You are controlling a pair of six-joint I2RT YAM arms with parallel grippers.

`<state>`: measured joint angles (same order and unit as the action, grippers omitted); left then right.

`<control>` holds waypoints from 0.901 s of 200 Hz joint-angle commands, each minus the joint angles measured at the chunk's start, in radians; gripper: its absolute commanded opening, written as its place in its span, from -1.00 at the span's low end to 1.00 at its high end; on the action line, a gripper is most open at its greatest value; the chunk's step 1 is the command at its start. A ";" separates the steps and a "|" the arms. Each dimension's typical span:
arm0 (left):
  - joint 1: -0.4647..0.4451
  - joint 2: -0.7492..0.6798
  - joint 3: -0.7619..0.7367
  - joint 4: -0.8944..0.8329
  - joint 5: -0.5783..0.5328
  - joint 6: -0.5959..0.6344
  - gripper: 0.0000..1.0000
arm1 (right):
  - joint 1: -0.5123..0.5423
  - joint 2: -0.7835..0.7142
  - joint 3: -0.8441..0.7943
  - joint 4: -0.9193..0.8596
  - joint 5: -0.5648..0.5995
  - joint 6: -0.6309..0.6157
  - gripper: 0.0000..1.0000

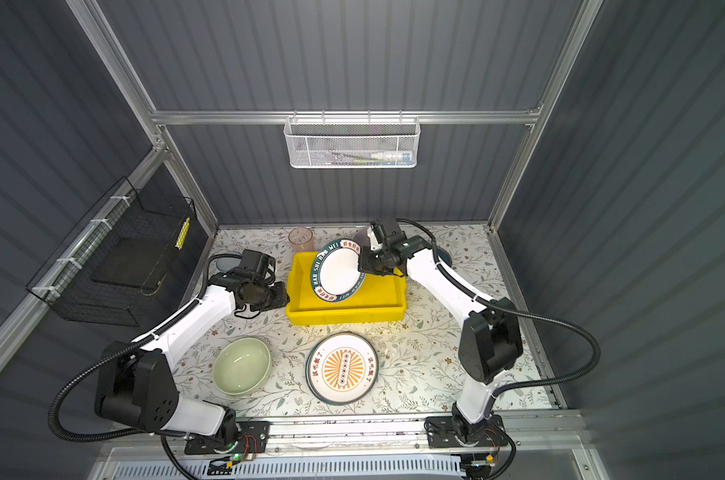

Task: Place the mixed dishes into the plastic bin
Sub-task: 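Lower the green-rimmed plate into the bin with the right gripper while the left gripper releases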

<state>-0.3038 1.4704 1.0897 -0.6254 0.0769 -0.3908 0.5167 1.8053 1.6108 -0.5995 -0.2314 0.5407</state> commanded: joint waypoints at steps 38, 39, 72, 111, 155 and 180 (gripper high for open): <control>0.009 0.048 -0.004 0.042 0.058 0.029 -0.40 | 0.006 0.122 0.045 0.067 -0.080 0.029 -0.91; 0.008 0.049 -0.004 0.042 0.058 0.029 -0.41 | 0.006 0.124 0.045 0.068 -0.081 0.030 -0.90; 0.009 0.073 -0.008 0.044 0.072 0.033 -0.50 | 0.019 0.174 0.038 0.103 -0.129 0.054 -0.88; 0.009 0.073 -0.017 0.052 0.088 0.030 -0.59 | 0.029 0.229 0.040 0.136 -0.164 0.079 -0.87; 0.009 0.068 -0.029 0.059 0.105 0.024 -0.64 | 0.031 0.268 0.044 0.162 -0.180 0.111 -0.83; 0.009 0.064 -0.036 0.068 0.110 0.022 -0.65 | 0.037 0.288 0.049 0.168 -0.190 0.118 -0.74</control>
<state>-0.2993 1.5360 1.0786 -0.5694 0.1566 -0.3748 0.5465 2.0876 1.6276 -0.4728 -0.3813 0.6361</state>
